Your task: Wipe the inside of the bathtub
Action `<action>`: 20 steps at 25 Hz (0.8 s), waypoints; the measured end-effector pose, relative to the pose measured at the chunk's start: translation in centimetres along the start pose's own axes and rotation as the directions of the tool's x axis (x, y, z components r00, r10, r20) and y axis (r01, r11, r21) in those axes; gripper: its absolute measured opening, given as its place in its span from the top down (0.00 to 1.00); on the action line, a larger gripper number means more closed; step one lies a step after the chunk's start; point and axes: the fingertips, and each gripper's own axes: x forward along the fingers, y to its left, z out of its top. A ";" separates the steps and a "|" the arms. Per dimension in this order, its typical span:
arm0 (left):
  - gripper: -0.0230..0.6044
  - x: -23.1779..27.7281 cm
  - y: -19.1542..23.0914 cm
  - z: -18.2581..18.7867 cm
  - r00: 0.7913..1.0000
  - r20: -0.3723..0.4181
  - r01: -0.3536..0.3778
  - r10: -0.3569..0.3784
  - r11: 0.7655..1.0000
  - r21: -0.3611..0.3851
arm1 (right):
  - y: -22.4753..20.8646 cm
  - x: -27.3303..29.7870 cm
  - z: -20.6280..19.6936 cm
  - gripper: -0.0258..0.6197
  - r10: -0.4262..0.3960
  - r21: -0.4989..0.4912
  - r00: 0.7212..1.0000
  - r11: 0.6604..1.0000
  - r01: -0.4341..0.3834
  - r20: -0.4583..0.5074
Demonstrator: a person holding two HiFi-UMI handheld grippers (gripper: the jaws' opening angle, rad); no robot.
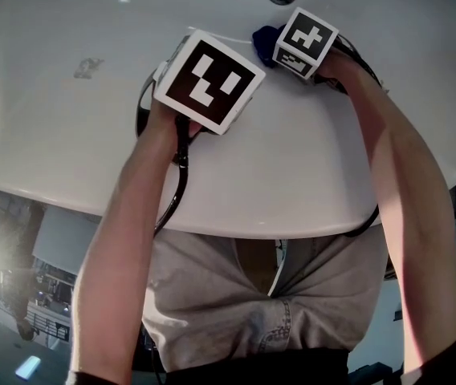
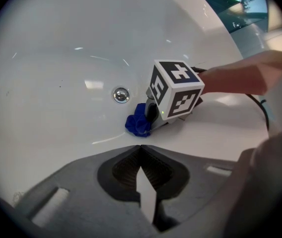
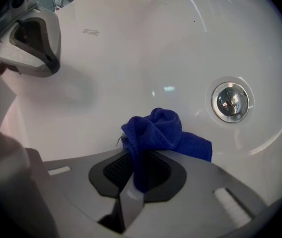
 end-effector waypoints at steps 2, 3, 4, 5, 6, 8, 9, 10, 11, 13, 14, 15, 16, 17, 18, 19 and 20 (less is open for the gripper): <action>0.96 -0.3 0.1 -0.1 1.000 0.000 -0.003 0.003 1.000 -0.002 | 0.9 -0.5 -0.3 0.89 0.038 0.002 0.999 0.999 -0.038 -0.004; 0.96 -0.3 0.0 -0.1 1.000 0.000 -0.001 0.001 1.000 -0.002 | 1.3 -0.7 -0.5 0.89 0.053 0.000 0.999 0.999 -0.053 -0.007; 0.96 -0.4 -0.1 -0.1 1.000 0.001 0.004 -0.004 1.000 -0.001 | 1.6 -0.9 -0.7 0.89 0.065 0.000 0.998 0.998 -0.065 -0.012; 0.96 -0.4 -0.2 -0.1 1.000 0.001 0.008 -0.008 1.000 -0.001 | 1.9 -1.1 -0.9 0.89 0.075 0.001 0.997 0.997 -0.075 -0.016; 0.96 -0.4 -0.2 -0.1 1.000 0.000 0.009 -0.009 1.000 0.000 | 2.2 -1.3 -1.1 0.89 0.085 0.003 0.996 0.996 -0.085 -0.018; 0.96 -0.6 -0.2 -0.4 1.000 -0.006 0.004 -0.004 1.000 0.004 | 3.2 -1.6 -1.3 0.89 0.108 0.006 0.994 0.994 -0.108 -0.016; 0.96 -0.7 -0.3 -0.7 1.000 -0.008 0.003 -0.003 1.000 0.005 | 3.8 -1.8 -1.3 0.89 0.121 0.008 0.993 0.993 -0.121 -0.012; 0.96 -0.9 -0.4 -0.9 1.000 -0.008 0.006 -0.006 1.000 0.006 | 4.5 -2.0 -1.4 0.89 0.132 0.010 0.991 0.991 -0.132 -0.008; 0.96 -1.1 -0.6 -1.1 1.000 -0.007 0.011 -0.011 1.000 0.007 | 5.1 -2.2 -1.4 0.89 0.141 0.012 0.990 0.990 -0.141 -0.004; 0.96 -1.4 -1.2 -1.3 1.000 -0.003 0.022 -0.022 1.000 0.013 | 6.2 -2.6 -1.6 0.89 0.147 0.018 0.989 0.989 -0.147 0.008; 0.96 -1.6 -1.6 -1.4 1.000 -0.004 0.024 -0.024 1.000 0.020 | 6.7 -2.9 -1.7 0.89 0.148 0.023 0.989 0.989 -0.149 0.016; 0.96 -1.8 -1.9 -1.5 1.000 -0.006 0.023 -0.023 0.999 0.028 | 7.2 -3.2 -1.8 0.89 0.150 0.029 0.988 0.988 -0.151 0.026; 0.96 -2.0 -2.2 -1.5 1.000 -0.009 0.020 -0.020 0.999 0.037 | 7.7 -3.5 -2.0 0.89 0.152 0.034 0.988 0.988 -0.153 0.036; 0.96 -2.3 -2.4 -1.6 1.000 -0.012 0.017 -0.016 0.999 0.043 | 8.2 -3.9 -2.1 0.89 0.155 0.040 0.987 0.987 -0.156 0.045; 0.96 -2.5 -2.7 -1.6 1.000 -0.014 0.016 -0.016 0.999 0.047 | 8.7 -4.2 -2.2 0.89 0.158 0.044 0.986 0.986 -0.160 0.052; 0.96 -2.7 -3.0 -1.7 1.000 -0.015 0.019 -0.018 0.999 0.048 | 9.2 -4.5 -2.2 0.89 0.163 0.046 0.985 0.985 -0.165 0.058; 0.96 -2.9 -3.2 -1.8 1.000 -0.014 0.024 -0.023 0.999 0.048 | 9.8 -4.8 -2.2 0.89 0.168 0.045 0.984 0.984 -0.171 0.063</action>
